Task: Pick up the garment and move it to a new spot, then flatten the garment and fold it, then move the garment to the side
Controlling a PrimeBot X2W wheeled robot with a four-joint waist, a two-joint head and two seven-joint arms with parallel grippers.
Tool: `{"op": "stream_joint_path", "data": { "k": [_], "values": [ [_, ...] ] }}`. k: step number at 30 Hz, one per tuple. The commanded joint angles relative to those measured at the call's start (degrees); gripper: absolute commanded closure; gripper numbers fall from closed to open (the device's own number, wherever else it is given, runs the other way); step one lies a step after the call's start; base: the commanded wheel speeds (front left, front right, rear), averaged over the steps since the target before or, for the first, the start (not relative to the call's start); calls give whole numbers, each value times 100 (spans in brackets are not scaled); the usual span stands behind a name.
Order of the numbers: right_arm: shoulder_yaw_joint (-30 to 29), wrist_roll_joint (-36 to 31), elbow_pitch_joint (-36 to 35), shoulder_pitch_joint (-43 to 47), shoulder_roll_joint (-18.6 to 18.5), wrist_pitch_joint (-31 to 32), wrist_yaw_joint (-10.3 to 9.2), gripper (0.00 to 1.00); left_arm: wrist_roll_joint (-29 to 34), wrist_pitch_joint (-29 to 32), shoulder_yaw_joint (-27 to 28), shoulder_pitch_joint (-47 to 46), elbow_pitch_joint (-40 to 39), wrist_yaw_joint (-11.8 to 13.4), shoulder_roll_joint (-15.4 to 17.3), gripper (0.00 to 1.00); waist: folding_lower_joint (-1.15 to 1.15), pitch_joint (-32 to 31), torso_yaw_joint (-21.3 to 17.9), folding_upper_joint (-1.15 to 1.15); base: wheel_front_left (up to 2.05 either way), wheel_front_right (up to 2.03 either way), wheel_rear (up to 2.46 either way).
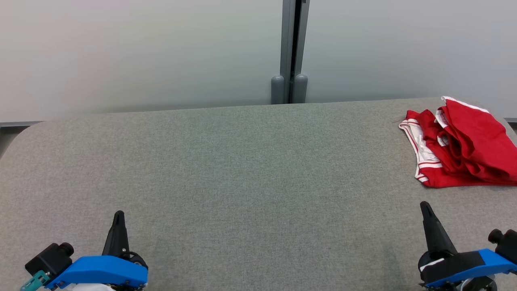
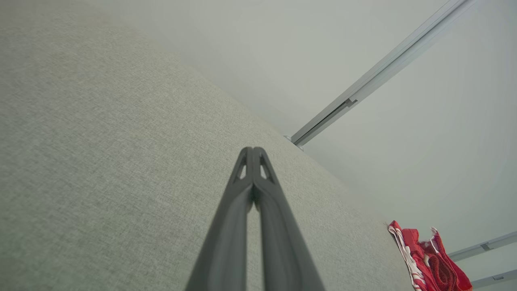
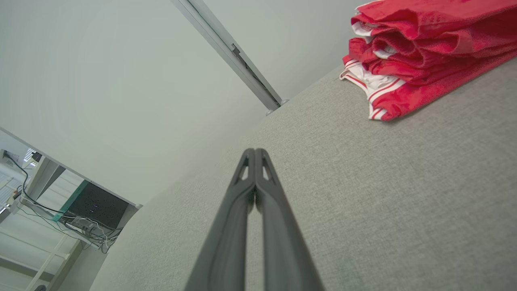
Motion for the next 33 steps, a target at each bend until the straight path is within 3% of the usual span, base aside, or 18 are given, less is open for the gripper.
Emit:
{"op": "stream_joint_path", "data": {
  "k": [1,33],
  "values": [
    [-25,217,-37,-192,-19,32,1,100,-179,33,73,-171,-49,-57,-1,100,0,-1,0,0,0,0,0],
    [-90,2383,237,-408,-24,272,2,100,-2071,476,540,-400,109,-445,-246,100,0,-17,-1,0,0,0,0]
  ]
}}
